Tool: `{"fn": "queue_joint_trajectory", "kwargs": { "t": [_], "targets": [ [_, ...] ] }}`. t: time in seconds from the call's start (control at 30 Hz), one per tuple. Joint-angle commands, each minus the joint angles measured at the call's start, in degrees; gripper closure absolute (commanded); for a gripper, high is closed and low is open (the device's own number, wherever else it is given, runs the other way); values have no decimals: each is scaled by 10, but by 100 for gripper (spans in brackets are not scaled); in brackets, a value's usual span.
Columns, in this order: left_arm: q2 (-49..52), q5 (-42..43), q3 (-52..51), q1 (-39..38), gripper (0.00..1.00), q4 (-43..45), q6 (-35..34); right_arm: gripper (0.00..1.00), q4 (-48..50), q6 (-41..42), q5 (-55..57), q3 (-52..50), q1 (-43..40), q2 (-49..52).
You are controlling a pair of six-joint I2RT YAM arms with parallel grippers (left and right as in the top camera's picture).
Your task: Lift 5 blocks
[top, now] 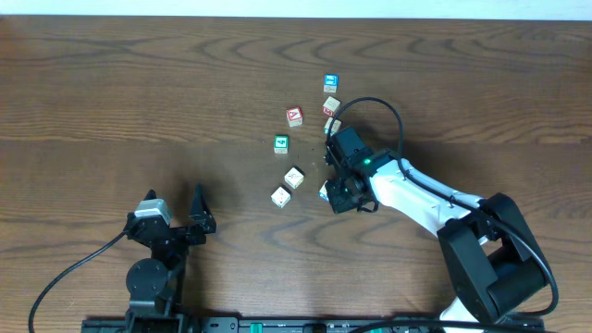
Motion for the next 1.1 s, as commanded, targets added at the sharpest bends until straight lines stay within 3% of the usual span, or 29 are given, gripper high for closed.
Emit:
{"fn": "queue_joint_trajectory", "kwargs": {
  "t": [0.0, 0.47, 0.9, 1.07],
  "targets": [
    [-3, -5, -9, 3, 8, -26, 6, 99, 11, 1, -4, -7, 4, 28],
    [-3, -5, -9, 3, 7, -26, 6, 97, 63, -4, 13, -6, 3, 27],
    [-3, -5, -9, 3, 8, -26, 6, 99, -70, 22, 2, -6, 10, 27],
    [-3, -5, -9, 3, 8, -26, 6, 99, -80, 21, -14, -6, 33, 27]
  ]
}}
